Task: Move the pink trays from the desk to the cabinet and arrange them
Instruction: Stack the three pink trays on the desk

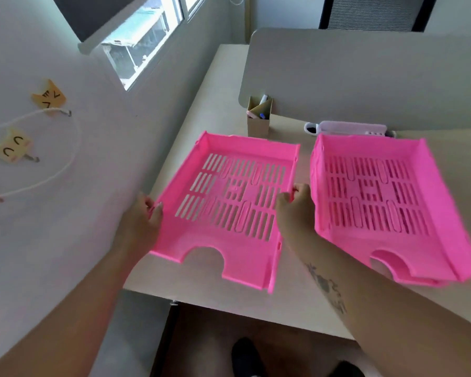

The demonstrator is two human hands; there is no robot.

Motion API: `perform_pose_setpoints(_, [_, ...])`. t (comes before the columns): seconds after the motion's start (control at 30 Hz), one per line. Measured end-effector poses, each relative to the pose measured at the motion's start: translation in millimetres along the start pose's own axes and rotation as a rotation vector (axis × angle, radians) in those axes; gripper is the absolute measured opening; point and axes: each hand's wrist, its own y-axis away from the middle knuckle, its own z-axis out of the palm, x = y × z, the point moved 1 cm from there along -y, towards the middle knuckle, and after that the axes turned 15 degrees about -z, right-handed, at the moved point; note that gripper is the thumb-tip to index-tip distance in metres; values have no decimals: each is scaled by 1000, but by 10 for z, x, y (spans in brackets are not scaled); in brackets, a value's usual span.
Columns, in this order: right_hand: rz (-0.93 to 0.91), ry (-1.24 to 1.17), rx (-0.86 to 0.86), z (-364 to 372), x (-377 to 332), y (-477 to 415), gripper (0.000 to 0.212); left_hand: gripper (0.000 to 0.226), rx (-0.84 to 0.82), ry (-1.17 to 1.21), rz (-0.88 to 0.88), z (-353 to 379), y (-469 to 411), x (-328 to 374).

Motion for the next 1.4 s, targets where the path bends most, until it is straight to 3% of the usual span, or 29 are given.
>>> perform_pose_setpoints(0.23, [-76,28,-110,-1136,103,-455,66,18,104,121,55,329,480,1151])
perform_pose_setpoints(0.6, [-60,161,-89,-2918,1023,-791,38,19,-9,221,6,1469,1715,2536])
perform_pose_setpoints(1.23, [-21,167,-224,-3074,1286,-786,47,20,-50,178,-18,1811,1940,2510])
perform_pose_setpoints(1.4, [-30,175,-204,-3036,1286,-738,49,16,-142,189,-24,1795,1834,2509])
